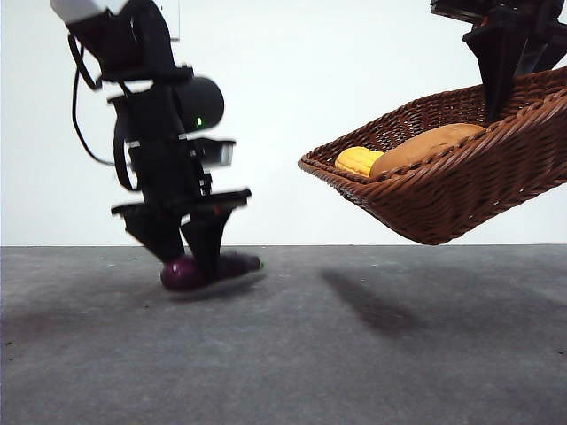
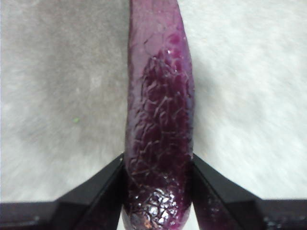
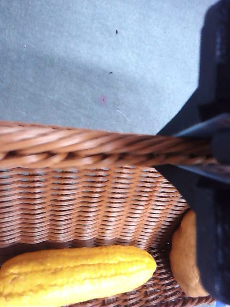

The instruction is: Help me put the vegetables on the table into the basket

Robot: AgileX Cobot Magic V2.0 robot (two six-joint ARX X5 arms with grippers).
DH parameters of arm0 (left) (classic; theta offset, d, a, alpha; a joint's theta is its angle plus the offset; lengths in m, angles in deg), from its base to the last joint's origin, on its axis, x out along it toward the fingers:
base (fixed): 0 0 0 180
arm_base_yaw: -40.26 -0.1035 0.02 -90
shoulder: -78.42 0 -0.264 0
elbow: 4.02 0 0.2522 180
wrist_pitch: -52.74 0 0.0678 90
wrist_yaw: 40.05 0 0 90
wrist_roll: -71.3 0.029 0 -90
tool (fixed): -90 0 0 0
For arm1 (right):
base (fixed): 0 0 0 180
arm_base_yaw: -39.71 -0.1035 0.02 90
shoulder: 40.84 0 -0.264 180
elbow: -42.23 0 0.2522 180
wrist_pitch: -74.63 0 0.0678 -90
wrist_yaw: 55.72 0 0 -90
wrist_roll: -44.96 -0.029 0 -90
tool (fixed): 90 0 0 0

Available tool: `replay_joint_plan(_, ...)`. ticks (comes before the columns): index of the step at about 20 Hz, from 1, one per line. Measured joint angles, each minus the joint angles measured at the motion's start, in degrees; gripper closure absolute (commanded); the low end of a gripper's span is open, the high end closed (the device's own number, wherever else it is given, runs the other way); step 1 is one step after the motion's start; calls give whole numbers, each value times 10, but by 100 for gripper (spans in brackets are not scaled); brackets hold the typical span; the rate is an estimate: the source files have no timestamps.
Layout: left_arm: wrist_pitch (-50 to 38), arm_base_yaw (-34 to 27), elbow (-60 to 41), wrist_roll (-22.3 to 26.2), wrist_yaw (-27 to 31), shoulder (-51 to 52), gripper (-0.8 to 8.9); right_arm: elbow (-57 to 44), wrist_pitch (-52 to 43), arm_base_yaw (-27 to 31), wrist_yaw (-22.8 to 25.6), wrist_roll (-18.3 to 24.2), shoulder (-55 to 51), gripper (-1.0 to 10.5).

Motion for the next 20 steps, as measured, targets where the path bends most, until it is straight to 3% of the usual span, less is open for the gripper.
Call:
replay_joint_plan(3, 1, 0, 0, -5, -31, 69, 826, 0, 0, 0, 0, 0, 0, 964)
replay_joint_plan(10, 33, 38, 0, -65, -211, 199, 822, 0, 0, 0, 0, 0, 0, 964)
replay_joint_plan(14, 43, 97, 0, -76, -217, 206, 822, 0, 0, -1, -6, 0, 0, 964)
replay_joint_plan(20, -68, 154, 0, -157, -216, 198, 813, 0, 0, -2, -87, -2, 0, 964)
